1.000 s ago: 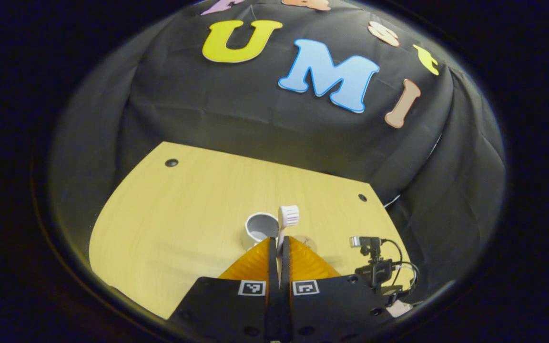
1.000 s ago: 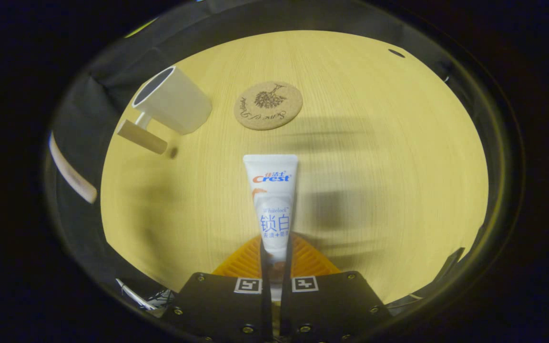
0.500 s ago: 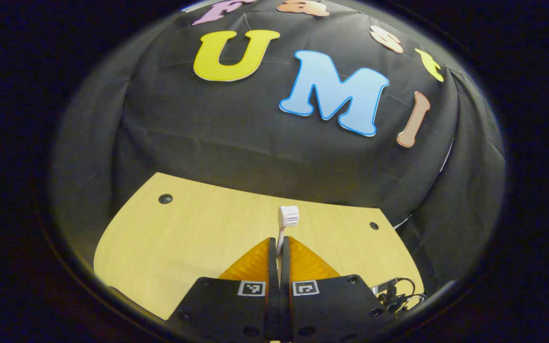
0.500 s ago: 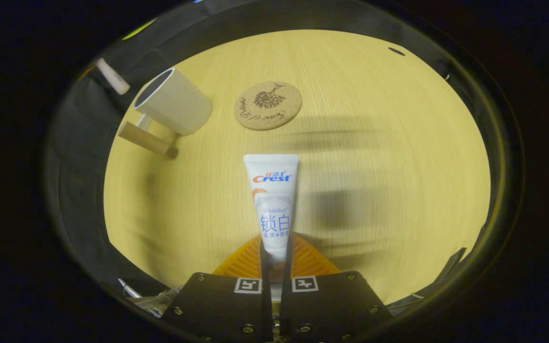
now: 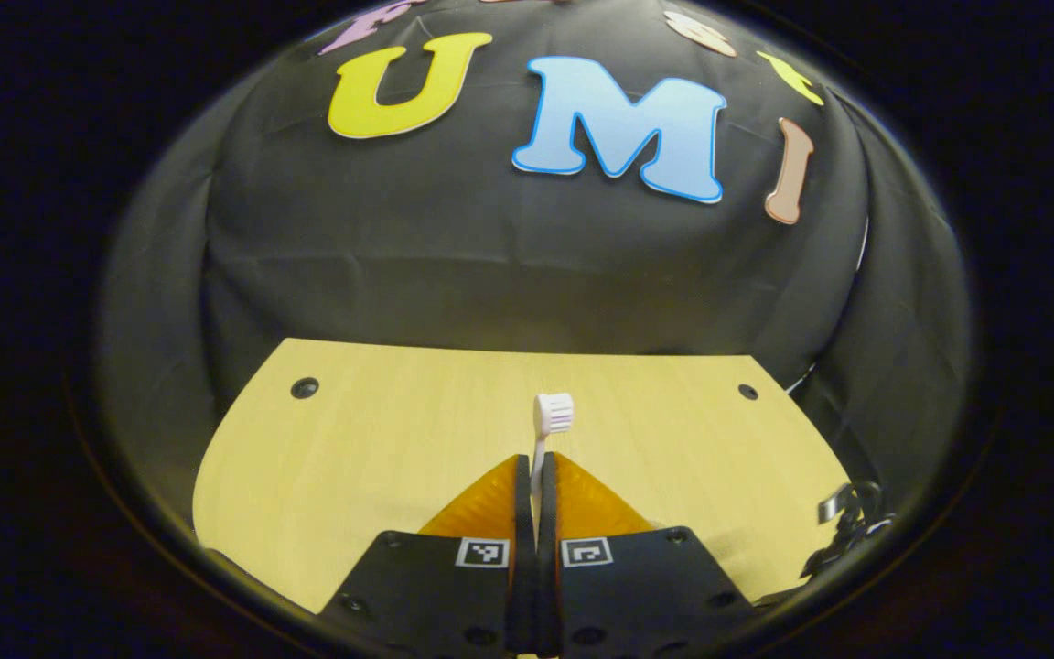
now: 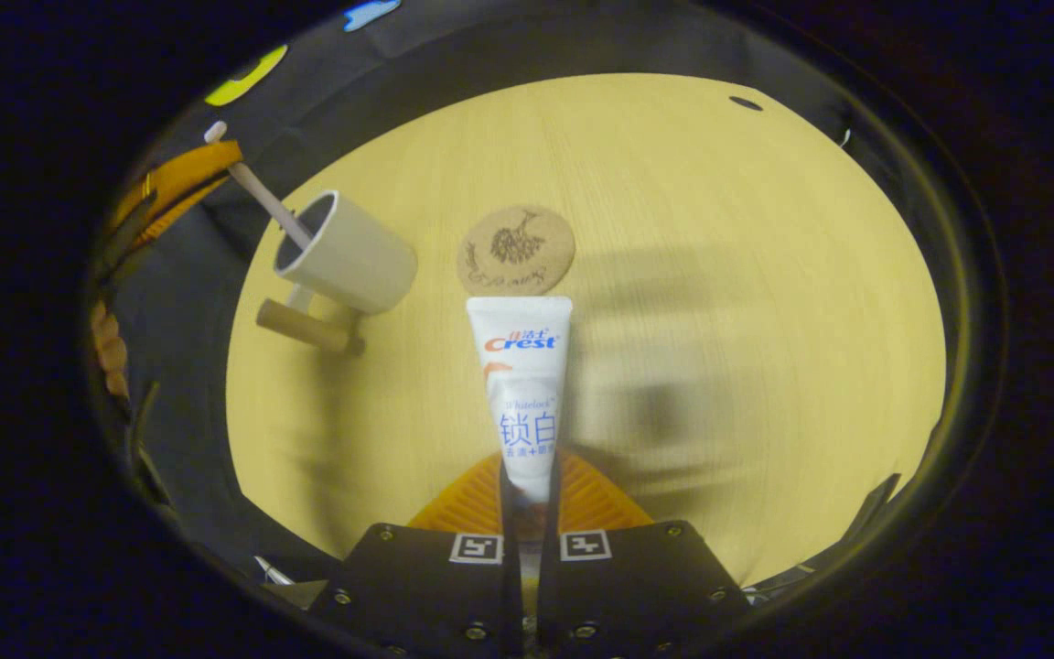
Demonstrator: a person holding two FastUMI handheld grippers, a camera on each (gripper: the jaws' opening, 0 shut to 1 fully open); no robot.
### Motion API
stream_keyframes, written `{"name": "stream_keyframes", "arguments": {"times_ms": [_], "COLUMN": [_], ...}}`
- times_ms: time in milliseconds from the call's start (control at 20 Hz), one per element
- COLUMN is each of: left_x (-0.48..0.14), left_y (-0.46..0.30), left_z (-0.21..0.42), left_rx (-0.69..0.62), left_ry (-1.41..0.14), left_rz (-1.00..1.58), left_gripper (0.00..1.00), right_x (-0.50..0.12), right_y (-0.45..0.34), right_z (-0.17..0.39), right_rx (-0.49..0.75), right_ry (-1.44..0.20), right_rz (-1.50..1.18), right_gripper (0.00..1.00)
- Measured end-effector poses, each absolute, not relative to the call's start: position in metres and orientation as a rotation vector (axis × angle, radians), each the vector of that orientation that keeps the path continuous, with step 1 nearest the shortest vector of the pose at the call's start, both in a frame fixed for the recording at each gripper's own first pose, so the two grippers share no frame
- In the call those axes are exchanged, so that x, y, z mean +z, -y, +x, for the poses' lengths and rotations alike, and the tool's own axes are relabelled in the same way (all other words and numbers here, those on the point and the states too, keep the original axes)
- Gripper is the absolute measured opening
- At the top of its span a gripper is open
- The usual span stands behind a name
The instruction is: Put the toothbrush and toothpaste on the desktop into the cup, then pick up the cup and place it on the coaster on the desktop.
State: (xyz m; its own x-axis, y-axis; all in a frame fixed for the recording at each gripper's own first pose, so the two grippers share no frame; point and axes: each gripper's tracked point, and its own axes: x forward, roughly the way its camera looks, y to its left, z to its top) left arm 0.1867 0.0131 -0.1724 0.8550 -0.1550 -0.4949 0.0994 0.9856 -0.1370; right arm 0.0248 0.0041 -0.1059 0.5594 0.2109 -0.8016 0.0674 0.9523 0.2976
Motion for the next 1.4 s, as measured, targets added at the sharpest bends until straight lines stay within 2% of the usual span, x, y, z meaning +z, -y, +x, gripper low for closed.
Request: {"name": "stream_keyframes", "arguments": {"times_ms": [300, 350, 400, 550, 700, 750, 850, 1150, 1400], "left_x": [-0.200, -0.203, -0.207, -0.217, -0.215, -0.214, -0.211, -0.202, -0.199], "left_y": [-0.016, -0.017, -0.018, -0.017, -0.022, -0.023, -0.027, -0.047, -0.085], "left_z": [0.187, 0.187, 0.188, 0.185, 0.181, 0.179, 0.172, 0.141, 0.112], "left_rx": [-0.133, -0.133, -0.136, -0.155, -0.158, -0.163, -0.164, -0.172, -0.119], "left_ry": [-0.582, -0.592, -0.597, -0.625, -0.624, -0.621, -0.623, -0.619, -0.623], "left_rz": [-0.114, -0.110, -0.108, -0.113, -0.119, -0.124, -0.132, -0.137, -0.132], "left_gripper": [0.07, 0.07, 0.13, 0.12, 0.35, 0.62, 0.83, 0.83, 0.83], "right_x": [-0.035, -0.032, -0.028, -0.016, 0.004, 0.013, 0.038, 0.096, 0.130], "right_y": [0.014, 0.013, 0.013, 0.012, 0.012, 0.013, 0.017, -0.013, -0.054], "right_z": [0.067, 0.072, 0.070, 0.073, 0.075, 0.076, 0.077, 0.111, 0.132], "right_rx": [0.091, 0.105, 0.119, 0.138, 0.151, 0.157, 0.163, 0.257, 0.347], "right_ry": [-0.753, -0.738, -0.725, -0.696, -0.670, -0.657, -0.631, -0.492, -0.384], "right_rz": [0.123, 0.088, 0.091, 0.113, 0.108, 0.106, 0.093, 0.102, 0.172], "right_gripper": [0.08, 0.08, 0.09, 0.09, 0.08, 0.08, 0.08, 0.08, 0.08]}}
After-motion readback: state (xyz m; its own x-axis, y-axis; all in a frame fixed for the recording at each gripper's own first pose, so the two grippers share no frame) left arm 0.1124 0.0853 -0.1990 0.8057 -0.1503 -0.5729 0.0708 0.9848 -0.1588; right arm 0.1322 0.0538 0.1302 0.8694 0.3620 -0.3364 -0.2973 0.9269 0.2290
